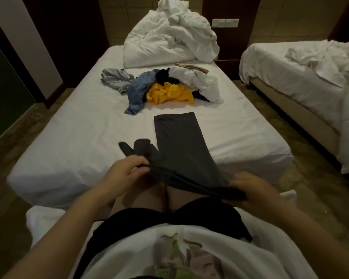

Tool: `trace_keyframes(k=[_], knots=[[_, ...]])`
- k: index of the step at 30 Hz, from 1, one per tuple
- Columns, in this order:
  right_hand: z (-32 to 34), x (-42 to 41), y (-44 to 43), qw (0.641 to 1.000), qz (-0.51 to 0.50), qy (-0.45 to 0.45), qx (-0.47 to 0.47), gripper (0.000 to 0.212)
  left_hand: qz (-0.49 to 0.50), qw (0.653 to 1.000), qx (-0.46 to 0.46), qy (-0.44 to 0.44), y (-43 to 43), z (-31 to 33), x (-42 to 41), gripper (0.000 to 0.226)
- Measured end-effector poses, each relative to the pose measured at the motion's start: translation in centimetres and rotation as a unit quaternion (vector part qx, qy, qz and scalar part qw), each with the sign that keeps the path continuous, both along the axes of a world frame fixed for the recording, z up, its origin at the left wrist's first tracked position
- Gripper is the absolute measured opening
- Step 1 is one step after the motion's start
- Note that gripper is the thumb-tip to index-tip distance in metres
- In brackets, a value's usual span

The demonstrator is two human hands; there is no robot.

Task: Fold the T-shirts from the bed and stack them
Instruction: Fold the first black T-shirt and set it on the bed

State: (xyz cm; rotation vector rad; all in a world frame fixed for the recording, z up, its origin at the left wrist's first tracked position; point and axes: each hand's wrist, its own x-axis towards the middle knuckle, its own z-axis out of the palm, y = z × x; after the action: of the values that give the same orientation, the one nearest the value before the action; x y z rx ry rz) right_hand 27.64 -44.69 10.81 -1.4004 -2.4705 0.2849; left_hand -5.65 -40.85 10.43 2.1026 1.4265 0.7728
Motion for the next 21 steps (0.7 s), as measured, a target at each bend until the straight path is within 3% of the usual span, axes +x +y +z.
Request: trace_keyframes(k=[3,6,9,14,16,18,21], knots=[[-1.4,-0.1,-1.1,0.990,0.007,-0.090,-0.107,0.021,-0.019,0.997,-0.060,0.046,-0.7,-1.8,0.5,0.030],[-1.2,-0.4,-1.4,0.983,0.008,-0.044,-0.178,0.016,-0.031,0.993,-0.078,0.082,-0.7,-2.6,0.9,0.017],[0.2,-0.7,-1.3,0.951,0.010,-0.021,-0.308,0.023,-0.013,0.988,-0.101,0.114,-0.7,-2.7,0.2,0.028],[2.9,-0.7,0.0,0.898,0.005,-0.027,-0.439,0.015,-0.003,0.979,-0.036,0.199,-0.5,-3.7,-0.1,0.023],[2.7,-1.4,1.2,0.911,-0.014,0.031,-0.411,0.007,0.017,0.977,-0.020,0.211,-0.5,-4.2,-0.4,0.025],[2.0,-3.1,2.6,0.941,-0.070,0.091,-0.318,0.008,0.022,0.976,-0.012,0.216,-0.7,-4.4,-0.7,0.027],[1.2,-7.4,3.6,0.974,-0.067,0.081,-0.201,0.027,0.026,0.976,-0.013,0.214,-1.1,-4.4,-0.9,0.022]])
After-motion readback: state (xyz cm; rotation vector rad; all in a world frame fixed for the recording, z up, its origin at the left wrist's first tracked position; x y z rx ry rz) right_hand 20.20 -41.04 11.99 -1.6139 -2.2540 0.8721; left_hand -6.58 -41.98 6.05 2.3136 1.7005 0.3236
